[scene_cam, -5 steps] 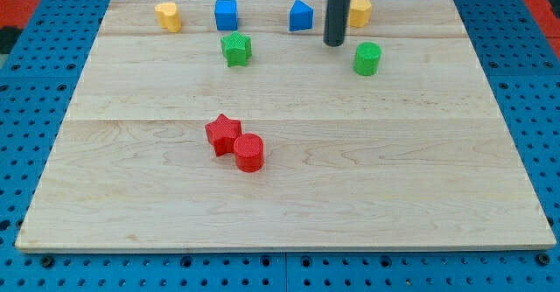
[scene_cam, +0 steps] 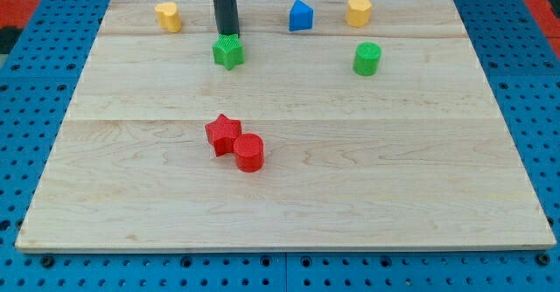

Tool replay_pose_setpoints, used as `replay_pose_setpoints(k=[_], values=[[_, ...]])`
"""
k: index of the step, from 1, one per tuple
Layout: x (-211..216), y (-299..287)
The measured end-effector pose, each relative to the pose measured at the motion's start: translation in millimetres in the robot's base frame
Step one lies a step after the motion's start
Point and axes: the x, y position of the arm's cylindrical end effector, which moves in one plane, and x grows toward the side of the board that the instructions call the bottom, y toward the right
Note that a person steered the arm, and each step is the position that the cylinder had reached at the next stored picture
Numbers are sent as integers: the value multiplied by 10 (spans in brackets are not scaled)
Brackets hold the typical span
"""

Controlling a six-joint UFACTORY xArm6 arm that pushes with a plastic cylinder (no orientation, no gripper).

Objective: Move the green star to the left side of the green circle

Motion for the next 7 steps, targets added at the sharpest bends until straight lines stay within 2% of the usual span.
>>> replay_pose_setpoints(k=[1, 4, 7], values=[[88, -276], [502, -330], [536, 810]])
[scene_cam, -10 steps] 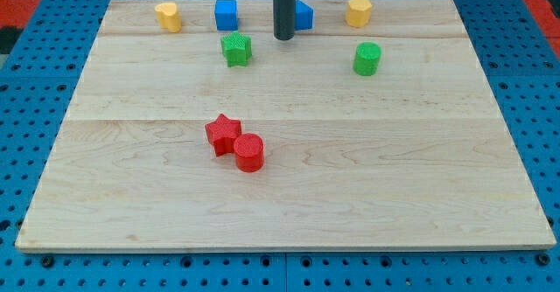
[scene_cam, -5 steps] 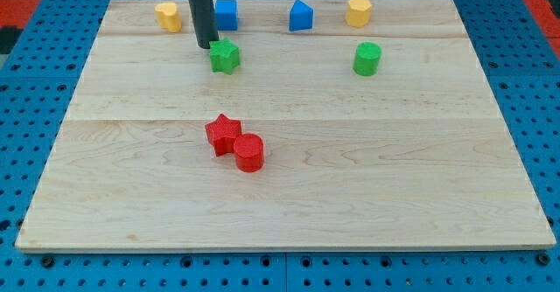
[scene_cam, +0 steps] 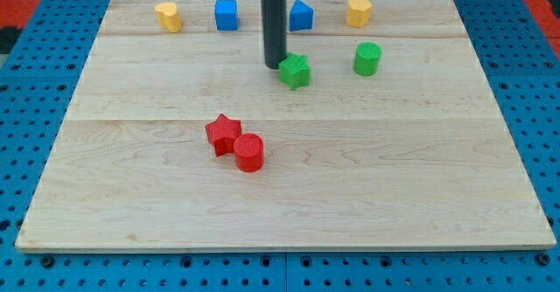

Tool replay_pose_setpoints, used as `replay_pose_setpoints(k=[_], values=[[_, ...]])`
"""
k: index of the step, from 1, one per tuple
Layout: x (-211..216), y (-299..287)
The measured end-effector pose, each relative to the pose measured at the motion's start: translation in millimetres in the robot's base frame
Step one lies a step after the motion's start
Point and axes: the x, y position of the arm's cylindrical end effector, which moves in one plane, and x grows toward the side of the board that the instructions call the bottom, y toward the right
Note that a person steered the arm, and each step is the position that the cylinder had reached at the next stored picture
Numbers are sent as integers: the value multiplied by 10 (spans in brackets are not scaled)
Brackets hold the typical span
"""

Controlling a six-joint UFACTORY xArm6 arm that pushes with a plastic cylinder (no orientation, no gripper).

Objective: Move the green star to the left side of the green circle

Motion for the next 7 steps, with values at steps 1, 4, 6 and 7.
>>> replay_pose_setpoints(k=[1, 4, 6, 7], values=[[160, -332], [320, 363], [1045, 478], [1678, 489]])
